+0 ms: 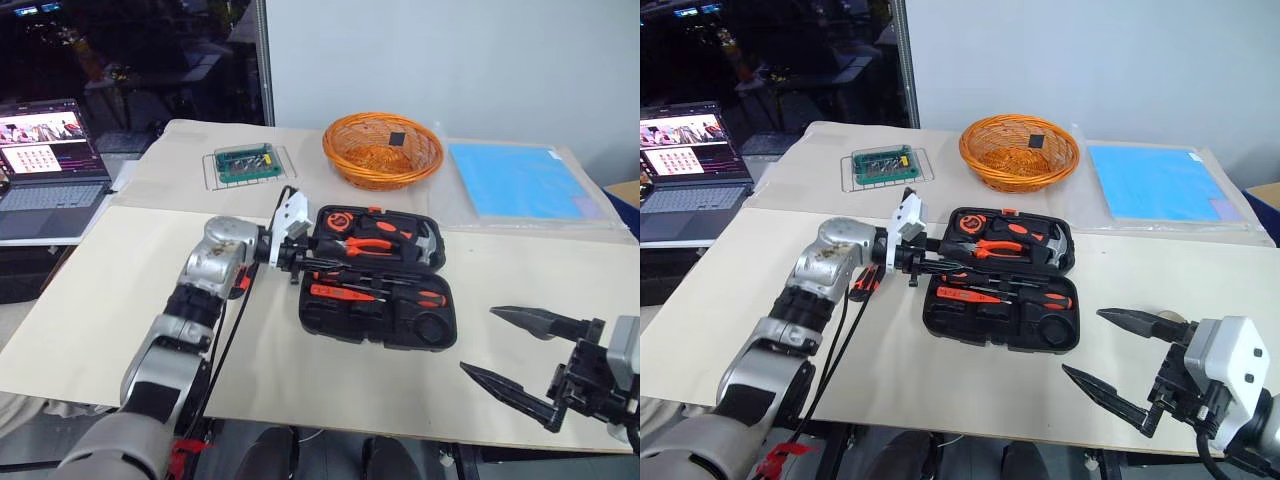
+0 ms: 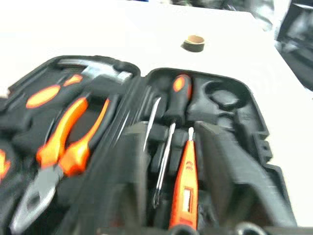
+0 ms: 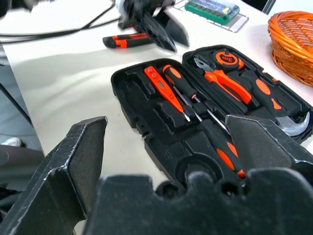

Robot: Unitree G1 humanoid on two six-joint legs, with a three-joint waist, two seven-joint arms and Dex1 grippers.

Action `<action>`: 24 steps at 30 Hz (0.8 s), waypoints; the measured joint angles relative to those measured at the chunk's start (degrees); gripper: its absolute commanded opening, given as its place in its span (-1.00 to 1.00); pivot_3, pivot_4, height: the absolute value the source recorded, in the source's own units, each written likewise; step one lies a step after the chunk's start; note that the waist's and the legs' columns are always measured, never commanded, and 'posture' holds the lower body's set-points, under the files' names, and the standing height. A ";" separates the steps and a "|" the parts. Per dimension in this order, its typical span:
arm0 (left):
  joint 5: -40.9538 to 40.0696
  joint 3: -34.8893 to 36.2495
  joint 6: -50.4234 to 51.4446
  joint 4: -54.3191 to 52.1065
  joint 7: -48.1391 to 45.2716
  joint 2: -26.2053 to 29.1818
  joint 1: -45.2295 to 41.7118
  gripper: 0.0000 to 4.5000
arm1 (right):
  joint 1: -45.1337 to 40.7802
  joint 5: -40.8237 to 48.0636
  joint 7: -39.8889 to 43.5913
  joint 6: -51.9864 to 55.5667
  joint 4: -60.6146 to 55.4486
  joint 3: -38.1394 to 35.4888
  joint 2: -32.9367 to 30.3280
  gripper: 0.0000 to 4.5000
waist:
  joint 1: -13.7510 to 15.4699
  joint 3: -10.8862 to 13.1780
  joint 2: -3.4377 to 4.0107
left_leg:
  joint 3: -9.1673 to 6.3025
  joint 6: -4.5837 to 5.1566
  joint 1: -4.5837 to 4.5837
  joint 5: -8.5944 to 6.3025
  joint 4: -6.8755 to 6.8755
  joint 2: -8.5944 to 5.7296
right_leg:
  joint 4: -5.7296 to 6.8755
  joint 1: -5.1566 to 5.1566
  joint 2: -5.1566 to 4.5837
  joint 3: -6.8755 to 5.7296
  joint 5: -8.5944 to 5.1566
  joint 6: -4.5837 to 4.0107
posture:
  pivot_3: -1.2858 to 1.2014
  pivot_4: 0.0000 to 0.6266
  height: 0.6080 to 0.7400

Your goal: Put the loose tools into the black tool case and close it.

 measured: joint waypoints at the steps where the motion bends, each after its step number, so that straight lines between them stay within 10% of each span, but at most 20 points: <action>1: 0.07 -0.29 1.04 -1.89 1.78 -0.69 2.25 -0.98 | -0.38 -0.01 0.05 0.00 0.17 0.17 -0.20 1.00 | -0.01 0.01 -0.01 | -0.01 0.00 0.00 0.00 0.00 0.00 | 0.01 -0.01 0.00 0.00 0.01 -0.02 | 0.03 -0.52 1.00; 24: 8.17 -8.99 1.02 -8.87 19.92 -3.55 9.78 -0.98 | -0.03 0.13 0.35 0.07 0.49 0.09 -1.62 1.00 | 0.09 -0.47 0.34 | 0.09 -0.49 0.59 -0.30 0.01 0.11 | -0.03 0.38 -0.05 0.04 -0.20 -0.37 | 0.03 -0.52 1.00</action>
